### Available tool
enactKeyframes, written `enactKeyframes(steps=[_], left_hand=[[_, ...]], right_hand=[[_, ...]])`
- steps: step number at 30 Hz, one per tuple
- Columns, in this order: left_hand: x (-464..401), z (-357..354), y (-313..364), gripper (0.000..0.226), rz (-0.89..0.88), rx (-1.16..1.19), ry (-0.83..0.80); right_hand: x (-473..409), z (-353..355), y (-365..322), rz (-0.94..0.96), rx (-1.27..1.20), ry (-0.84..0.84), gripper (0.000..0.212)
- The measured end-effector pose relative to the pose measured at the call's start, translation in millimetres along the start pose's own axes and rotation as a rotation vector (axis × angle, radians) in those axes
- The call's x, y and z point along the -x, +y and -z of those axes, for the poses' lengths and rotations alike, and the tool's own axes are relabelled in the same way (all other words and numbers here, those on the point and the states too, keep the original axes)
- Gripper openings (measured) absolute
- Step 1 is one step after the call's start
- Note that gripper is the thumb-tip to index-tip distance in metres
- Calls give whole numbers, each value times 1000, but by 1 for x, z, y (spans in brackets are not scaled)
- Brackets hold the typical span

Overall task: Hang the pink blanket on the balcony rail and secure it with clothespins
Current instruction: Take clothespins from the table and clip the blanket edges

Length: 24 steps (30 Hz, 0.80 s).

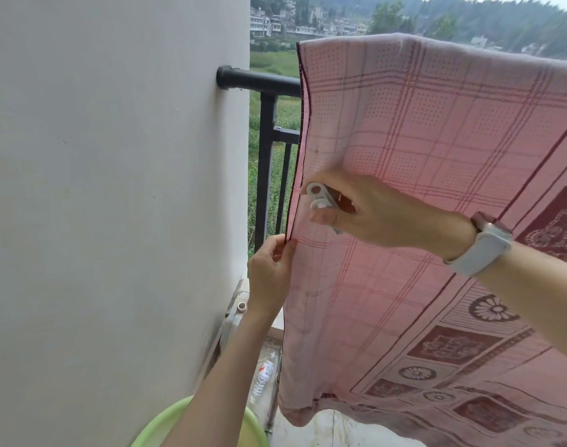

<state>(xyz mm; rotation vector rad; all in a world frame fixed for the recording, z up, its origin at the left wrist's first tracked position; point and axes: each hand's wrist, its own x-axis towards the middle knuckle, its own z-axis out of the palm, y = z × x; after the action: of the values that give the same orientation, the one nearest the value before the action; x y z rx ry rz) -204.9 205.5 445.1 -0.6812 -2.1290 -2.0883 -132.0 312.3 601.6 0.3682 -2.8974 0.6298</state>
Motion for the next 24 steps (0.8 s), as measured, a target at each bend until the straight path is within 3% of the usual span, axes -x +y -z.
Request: enactKeyframes(steps=[5,10,15,24], left_hand=[[1,2,-5,21,-121,-158,-6],[1,10,-7,30,-171,-271,3],[7,12,-6,28,-173,-350,37],[10,14,-1,32,-151,-376,67]], right_hand=[[-29,4,-13,75,-40,-11,26],[-55,3,-19,146,255,-74,28],[-65,3,-20,152,422,-128,15],[-56,-6,-12,350,919,-118,35]])
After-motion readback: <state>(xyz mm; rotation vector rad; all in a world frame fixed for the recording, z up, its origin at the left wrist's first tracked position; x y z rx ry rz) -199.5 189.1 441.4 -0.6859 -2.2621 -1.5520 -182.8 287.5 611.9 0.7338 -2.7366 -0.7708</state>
